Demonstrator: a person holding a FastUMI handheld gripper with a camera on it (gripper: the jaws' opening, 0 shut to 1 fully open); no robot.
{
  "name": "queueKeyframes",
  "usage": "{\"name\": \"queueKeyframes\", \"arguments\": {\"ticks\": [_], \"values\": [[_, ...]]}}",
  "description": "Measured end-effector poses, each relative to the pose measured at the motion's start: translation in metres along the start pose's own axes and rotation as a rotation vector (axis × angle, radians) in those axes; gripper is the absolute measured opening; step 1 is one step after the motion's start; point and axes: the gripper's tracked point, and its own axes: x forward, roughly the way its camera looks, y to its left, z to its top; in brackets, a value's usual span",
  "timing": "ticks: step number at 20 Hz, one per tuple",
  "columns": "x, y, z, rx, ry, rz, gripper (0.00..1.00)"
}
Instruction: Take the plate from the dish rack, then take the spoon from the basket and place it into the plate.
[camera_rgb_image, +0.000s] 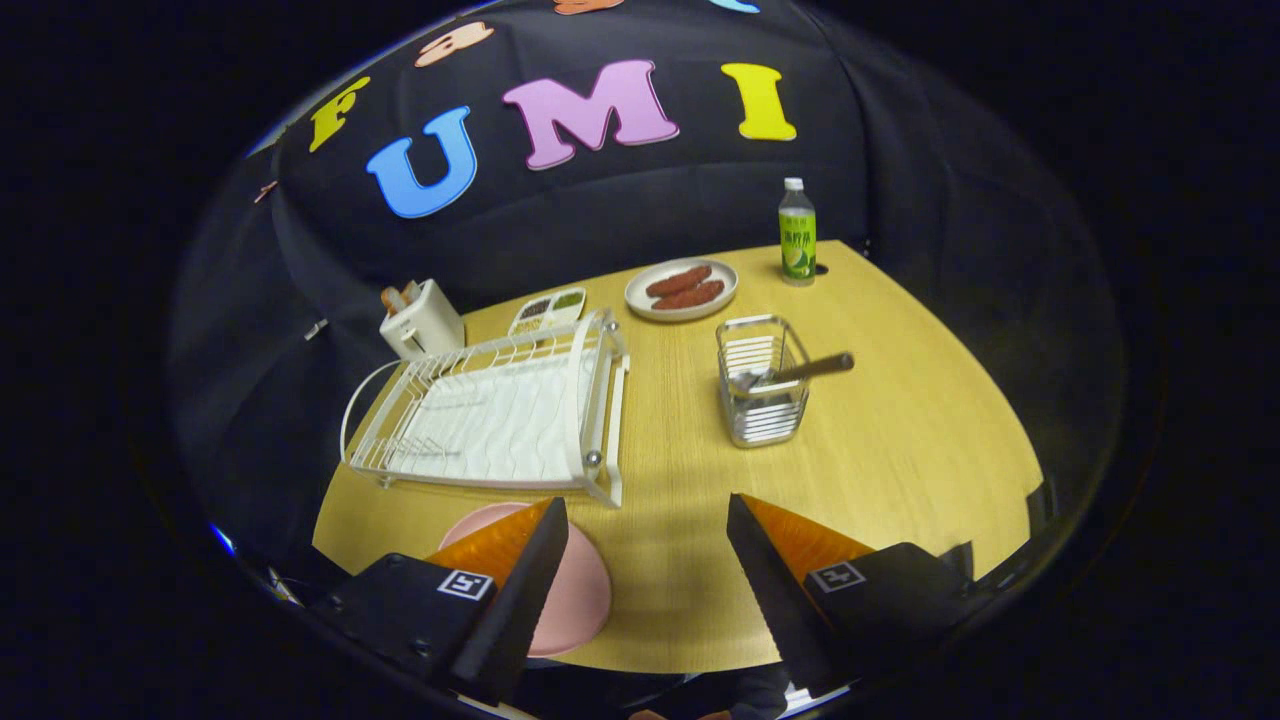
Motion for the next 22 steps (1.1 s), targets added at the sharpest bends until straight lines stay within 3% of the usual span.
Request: {"name": "queueKeyframes", "arguments": {"ticks": [3,6,14,22], "values": [[-0.016,-0.023,0.050,-0.040,-0.076,-0.028,0.98],[-0.012,-0.054,0.070,-0.067,-0.074,-0.064,0.98],[0.066,-0.115,0.050,-0.179,0.089,-0.080,0.90],[0.108,-0.123,0.027,-0.186,0.184,-0.047,0.42]]}}
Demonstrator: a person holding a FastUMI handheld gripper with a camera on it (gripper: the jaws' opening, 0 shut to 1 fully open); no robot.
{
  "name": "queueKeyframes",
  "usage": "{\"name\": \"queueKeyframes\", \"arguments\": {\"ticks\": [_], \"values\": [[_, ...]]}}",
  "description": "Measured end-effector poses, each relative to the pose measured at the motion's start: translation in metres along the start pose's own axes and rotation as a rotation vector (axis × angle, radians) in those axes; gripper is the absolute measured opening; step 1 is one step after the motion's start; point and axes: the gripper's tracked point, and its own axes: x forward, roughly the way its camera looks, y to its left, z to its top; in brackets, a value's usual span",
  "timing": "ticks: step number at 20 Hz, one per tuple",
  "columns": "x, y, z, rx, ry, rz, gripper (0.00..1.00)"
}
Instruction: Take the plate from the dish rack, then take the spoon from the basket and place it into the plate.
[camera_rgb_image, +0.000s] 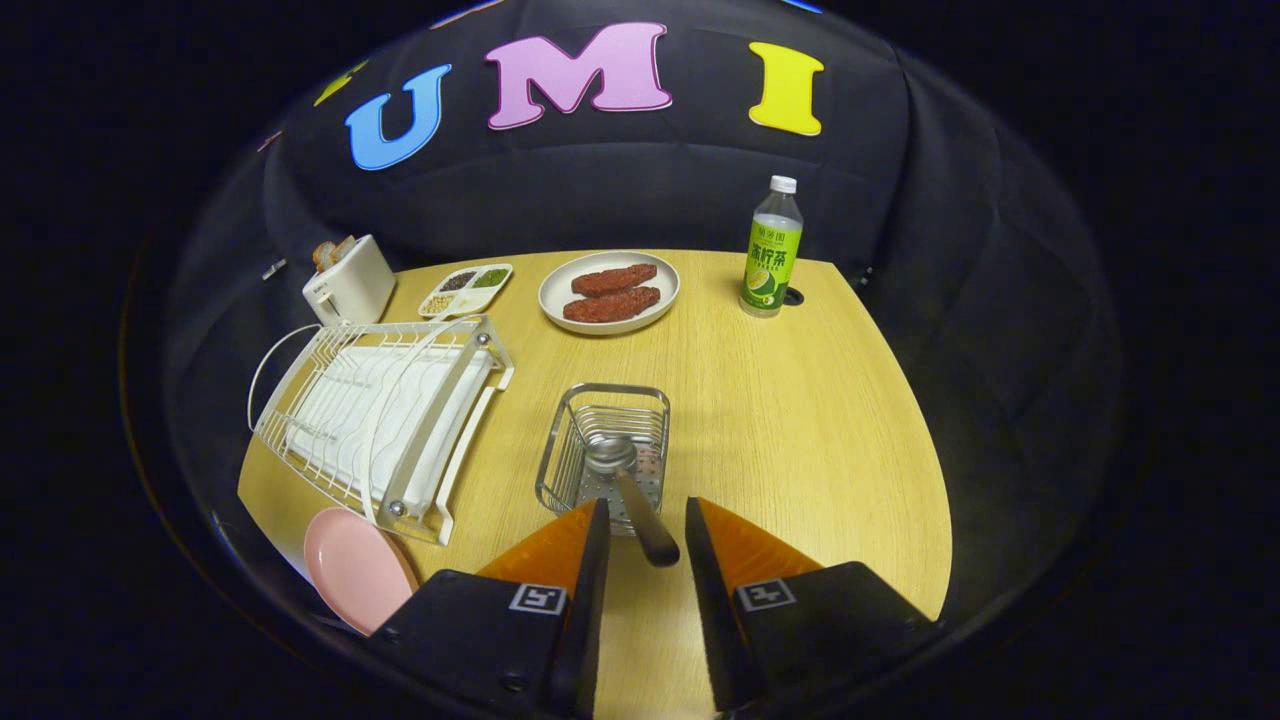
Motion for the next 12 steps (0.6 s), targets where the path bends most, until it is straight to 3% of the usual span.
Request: {"name": "queueKeyframes", "arguments": {"ticks": [5,12], "values": [[-0.003,0.014,0.000,0.005,0.002,0.042,0.14],[-0.015,0.013,0.005,0.010,-0.007,0.026,0.11]]}}
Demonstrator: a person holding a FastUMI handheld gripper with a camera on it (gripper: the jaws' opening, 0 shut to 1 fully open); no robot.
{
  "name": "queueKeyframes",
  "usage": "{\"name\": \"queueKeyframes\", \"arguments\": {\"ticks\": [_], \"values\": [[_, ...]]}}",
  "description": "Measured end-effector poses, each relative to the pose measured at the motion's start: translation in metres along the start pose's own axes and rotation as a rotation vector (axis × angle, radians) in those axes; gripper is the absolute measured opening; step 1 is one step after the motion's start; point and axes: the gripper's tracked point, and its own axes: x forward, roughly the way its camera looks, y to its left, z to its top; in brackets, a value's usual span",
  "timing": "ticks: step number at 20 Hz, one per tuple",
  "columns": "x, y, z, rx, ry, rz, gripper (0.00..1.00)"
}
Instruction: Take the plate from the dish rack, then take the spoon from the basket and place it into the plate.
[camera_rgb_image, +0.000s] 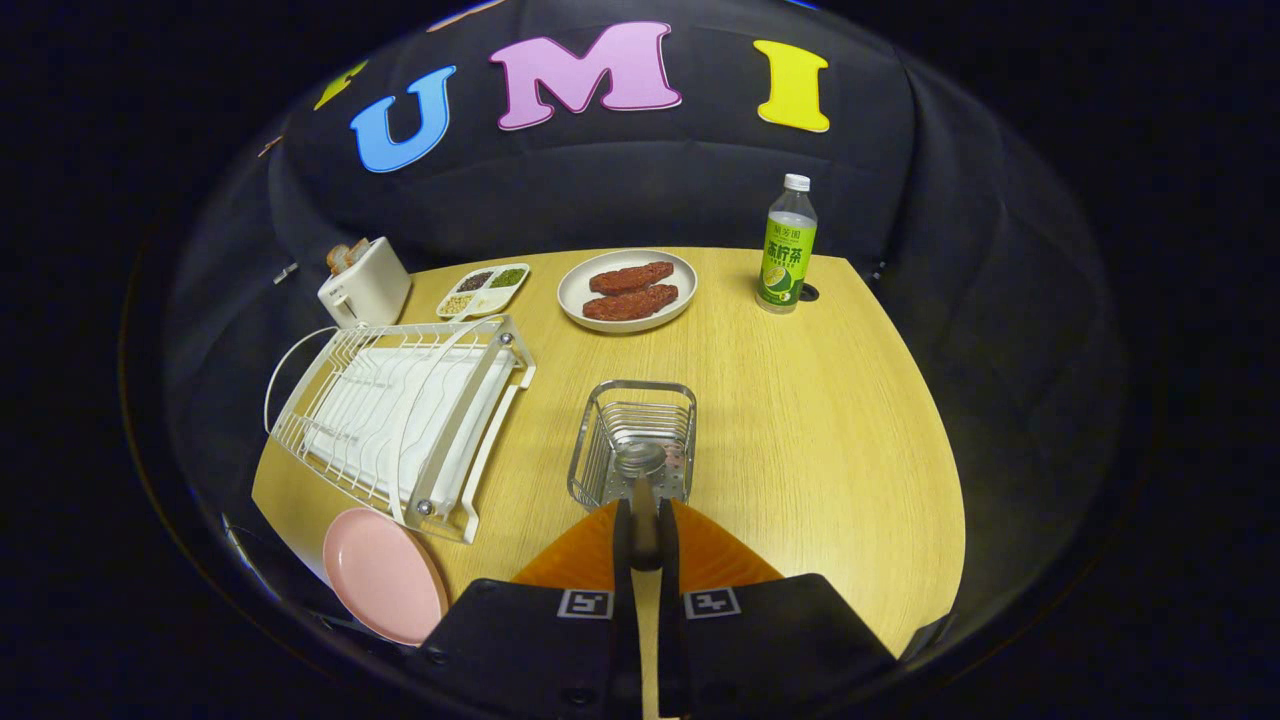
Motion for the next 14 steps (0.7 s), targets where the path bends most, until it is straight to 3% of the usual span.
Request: {"name": "queueKeyframes", "arguments": {"ticks": [14], "values": [[-0.064,0.009,0.085,0.022,-0.204,-0.059,0.11]]}}
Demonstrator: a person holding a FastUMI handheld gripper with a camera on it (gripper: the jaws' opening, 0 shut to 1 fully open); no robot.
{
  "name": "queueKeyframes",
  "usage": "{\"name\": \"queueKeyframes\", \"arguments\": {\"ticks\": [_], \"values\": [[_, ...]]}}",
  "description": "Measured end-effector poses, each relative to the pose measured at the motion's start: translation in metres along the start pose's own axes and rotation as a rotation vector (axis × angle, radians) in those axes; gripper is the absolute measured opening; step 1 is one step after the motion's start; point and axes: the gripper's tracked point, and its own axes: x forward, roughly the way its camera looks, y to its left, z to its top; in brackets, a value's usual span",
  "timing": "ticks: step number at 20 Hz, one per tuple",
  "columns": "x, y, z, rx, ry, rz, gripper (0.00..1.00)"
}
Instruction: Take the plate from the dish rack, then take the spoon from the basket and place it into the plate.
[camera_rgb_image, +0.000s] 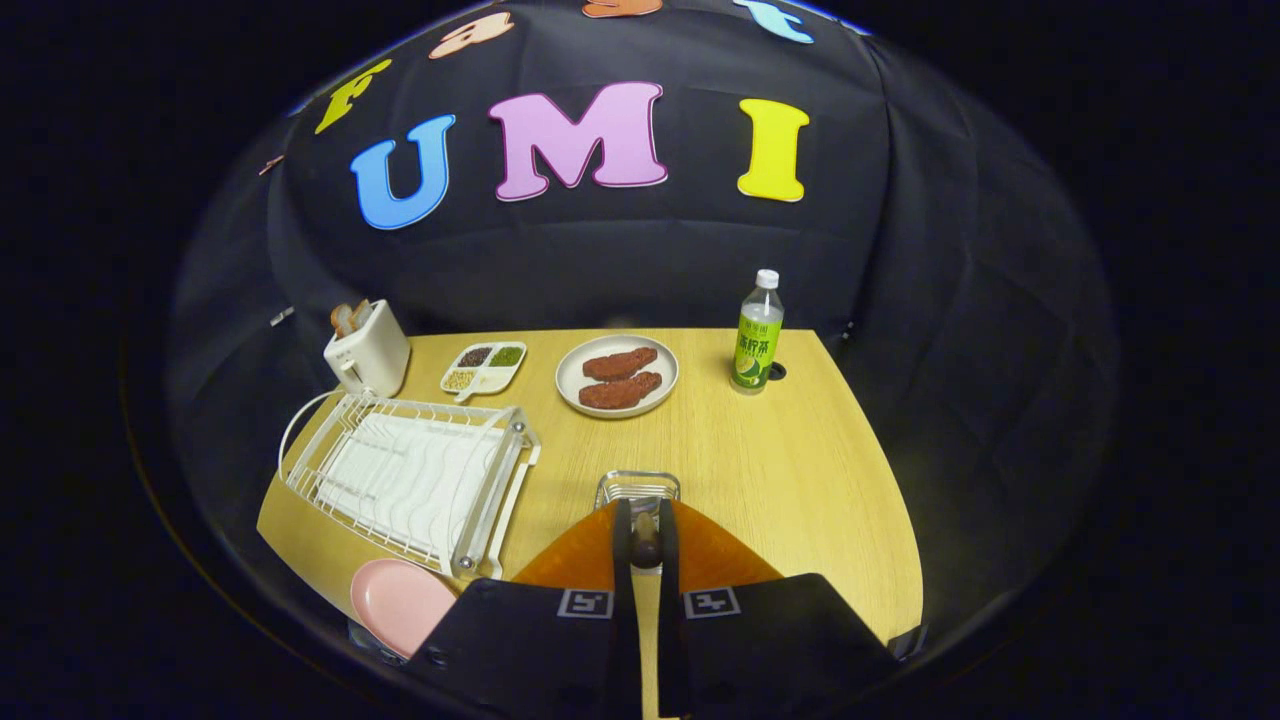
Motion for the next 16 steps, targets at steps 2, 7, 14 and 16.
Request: {"name": "queueKeyframes", "arguments": {"ticks": [2,7,14,16], "values": [[-0.013,0.005,0.020,0.013,-0.038,-0.001,0.11],[-0.061,0.037,0.064,-0.012,-0.138,0.041,0.11],[-0.110,0.125,0.039,-0.041,-0.105,0.225,0.11],[-0.115,0.151,0.016,-0.064,-0.067,0.284,0.11]]}}
